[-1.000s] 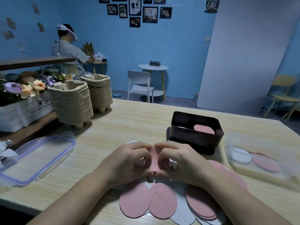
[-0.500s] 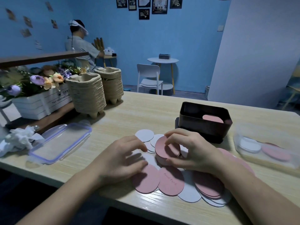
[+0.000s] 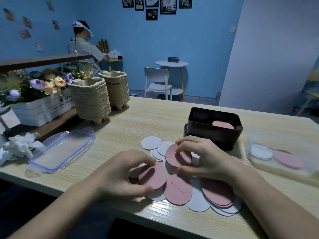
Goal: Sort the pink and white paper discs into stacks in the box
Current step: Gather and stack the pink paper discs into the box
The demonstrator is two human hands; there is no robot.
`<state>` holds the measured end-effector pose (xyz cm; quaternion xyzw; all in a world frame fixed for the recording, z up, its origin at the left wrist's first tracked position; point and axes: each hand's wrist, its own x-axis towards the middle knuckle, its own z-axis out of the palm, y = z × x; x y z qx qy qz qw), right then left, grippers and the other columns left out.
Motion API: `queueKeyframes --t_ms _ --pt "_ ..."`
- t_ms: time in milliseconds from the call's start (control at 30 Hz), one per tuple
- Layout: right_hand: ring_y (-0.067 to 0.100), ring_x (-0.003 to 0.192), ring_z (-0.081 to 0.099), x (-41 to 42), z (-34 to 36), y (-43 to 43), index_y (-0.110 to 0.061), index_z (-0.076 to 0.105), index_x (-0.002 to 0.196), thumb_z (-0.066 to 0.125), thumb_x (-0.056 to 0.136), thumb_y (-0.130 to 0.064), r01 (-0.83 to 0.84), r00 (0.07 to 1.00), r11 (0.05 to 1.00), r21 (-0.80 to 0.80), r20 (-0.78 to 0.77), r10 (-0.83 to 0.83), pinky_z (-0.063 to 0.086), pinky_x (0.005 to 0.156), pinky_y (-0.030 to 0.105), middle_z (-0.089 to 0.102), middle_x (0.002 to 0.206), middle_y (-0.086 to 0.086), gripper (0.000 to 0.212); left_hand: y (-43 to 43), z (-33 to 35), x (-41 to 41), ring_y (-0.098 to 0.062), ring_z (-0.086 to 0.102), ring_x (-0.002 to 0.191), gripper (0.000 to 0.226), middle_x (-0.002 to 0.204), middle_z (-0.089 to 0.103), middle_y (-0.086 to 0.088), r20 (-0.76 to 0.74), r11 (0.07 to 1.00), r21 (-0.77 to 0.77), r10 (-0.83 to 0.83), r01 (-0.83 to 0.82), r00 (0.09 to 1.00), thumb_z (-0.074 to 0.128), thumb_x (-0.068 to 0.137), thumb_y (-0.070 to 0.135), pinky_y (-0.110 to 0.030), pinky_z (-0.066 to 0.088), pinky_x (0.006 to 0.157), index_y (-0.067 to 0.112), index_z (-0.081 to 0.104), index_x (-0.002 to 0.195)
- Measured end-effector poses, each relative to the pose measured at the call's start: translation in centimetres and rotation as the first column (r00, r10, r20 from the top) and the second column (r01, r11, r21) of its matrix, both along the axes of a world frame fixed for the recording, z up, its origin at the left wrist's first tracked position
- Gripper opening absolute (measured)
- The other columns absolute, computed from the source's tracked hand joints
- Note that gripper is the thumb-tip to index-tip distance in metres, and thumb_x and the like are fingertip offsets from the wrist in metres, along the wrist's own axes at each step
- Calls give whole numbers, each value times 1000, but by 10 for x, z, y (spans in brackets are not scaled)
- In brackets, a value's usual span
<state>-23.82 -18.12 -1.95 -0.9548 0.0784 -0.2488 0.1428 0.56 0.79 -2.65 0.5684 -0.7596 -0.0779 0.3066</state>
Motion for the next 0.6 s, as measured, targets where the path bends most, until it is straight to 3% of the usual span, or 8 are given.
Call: queueKeyframes --t_ms 100,200,433,600 --pt "11 110 65 1 -1 0 -17 69 108 81 81 -51 1 1000 1000 -1 19 -1 54 88 32 66 123 -2 46 -15 -2 3 -3 66 118 37 122 72 10 -13 995 -103 -13 12 1000 84 79 40 -33 55 93 19 72 108" --pt "12 103 66 4 -2 2 -16 66 114 81 81 -55 -6 999 1000 13 42 5 55 84 34 68 117 -2 53 -31 0 -1 -6 63 124 36 128 69 6 31 986 -166 19 -14 999 80 83 47 -32 54 98 21 70 105" --pt "12 84 60 6 -2 3 -19 60 121 83 83 -53 22 999 999 49 32 -23 53 72 37 62 97 -8 56 -64 1 -11 -10 64 117 33 127 71 2 103 971 -240 17 8 995 75 84 49 -30 54 93 20 69 98" --pt "14 83 58 7 -1 1 -18 61 104 79 88 -48 -4 1000 999 44 20 3 53 73 40 63 96 -4 38 -73 -10 -17 0 60 124 35 119 74 -1 82 954 -301 33 -6 996 78 83 48 -30 53 92 17 66 93"
